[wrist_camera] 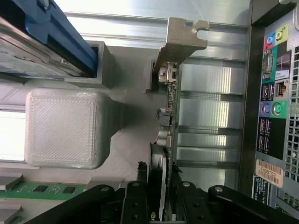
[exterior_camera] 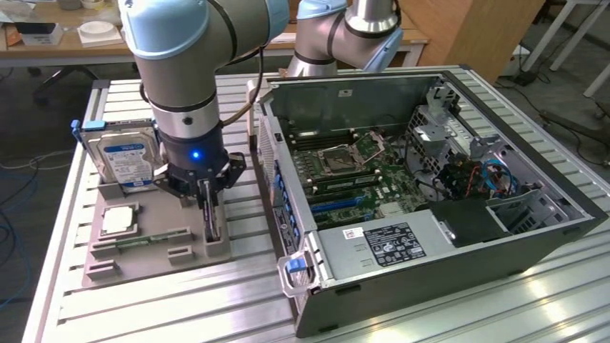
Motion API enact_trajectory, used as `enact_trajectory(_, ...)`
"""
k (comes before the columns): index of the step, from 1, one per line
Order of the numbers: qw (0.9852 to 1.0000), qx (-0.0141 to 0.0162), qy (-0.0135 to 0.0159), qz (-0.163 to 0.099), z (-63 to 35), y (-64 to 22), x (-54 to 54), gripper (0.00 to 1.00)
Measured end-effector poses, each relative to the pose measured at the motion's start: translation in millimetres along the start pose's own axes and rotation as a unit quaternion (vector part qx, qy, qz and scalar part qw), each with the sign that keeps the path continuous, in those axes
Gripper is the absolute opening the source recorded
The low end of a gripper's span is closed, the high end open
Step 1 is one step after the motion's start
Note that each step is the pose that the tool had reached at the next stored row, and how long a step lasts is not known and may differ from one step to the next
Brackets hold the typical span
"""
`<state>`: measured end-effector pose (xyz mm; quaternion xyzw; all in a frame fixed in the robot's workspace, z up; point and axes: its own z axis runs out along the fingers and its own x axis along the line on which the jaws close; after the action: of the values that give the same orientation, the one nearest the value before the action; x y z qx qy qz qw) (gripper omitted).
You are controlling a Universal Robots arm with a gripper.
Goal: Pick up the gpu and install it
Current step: 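Pick up the gpu and move the gpu toward the slot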
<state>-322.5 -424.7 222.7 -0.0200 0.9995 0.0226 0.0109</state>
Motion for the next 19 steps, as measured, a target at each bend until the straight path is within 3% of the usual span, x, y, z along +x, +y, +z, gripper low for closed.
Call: enact_trajectory(19,1.0,0.0,0.0,0.0,0.0,0.0,0.0,0.27)
